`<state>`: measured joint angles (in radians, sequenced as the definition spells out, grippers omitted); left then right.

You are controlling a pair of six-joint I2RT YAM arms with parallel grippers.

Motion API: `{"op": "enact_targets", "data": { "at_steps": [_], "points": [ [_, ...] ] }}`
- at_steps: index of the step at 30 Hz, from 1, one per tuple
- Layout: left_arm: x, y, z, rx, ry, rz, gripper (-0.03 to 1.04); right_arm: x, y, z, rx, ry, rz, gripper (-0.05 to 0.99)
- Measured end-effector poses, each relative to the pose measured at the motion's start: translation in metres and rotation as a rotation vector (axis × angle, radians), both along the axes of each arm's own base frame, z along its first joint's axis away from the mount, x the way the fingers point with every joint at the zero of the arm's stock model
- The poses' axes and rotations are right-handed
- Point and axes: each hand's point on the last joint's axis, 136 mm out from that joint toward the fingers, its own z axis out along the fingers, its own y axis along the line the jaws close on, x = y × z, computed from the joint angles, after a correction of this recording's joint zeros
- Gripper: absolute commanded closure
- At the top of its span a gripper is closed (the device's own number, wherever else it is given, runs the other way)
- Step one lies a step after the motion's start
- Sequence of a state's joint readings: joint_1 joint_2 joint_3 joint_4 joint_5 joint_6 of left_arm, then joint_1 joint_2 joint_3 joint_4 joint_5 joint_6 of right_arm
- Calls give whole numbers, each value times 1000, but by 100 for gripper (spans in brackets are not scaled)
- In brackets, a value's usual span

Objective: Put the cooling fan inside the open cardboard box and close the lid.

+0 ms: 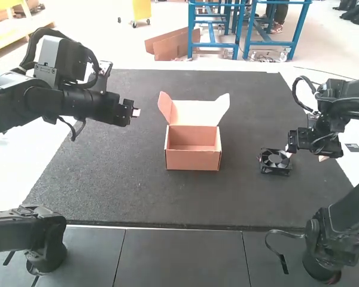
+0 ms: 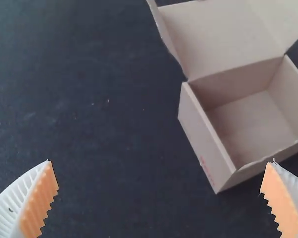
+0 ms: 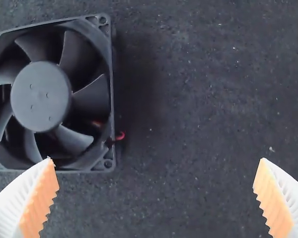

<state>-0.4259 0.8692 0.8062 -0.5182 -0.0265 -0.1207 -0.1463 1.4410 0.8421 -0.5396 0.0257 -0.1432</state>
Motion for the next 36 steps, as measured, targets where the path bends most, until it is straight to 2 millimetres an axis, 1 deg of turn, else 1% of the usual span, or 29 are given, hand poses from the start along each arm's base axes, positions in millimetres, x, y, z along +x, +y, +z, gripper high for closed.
{"op": "enact_targets", "data": {
  "at_steps": [9,18,24,31,36],
  "points": [
    [0,0,0,0,0,1,4,4,-1,-21,6,42,0,3],
    [0,0,0,0,0,0,4,15,-3,-29,6,28,-11,3],
    [0,0,0,1,0,0,4,15,-4,-40,3,55,-19,3],
    [0,0,0,3,-1,-1,4,18,-6,-43,-5,52,-25,3],
    [0,0,0,6,-2,-3,4,15,-7,-52,-8,79,-28,3]
  ]
}}
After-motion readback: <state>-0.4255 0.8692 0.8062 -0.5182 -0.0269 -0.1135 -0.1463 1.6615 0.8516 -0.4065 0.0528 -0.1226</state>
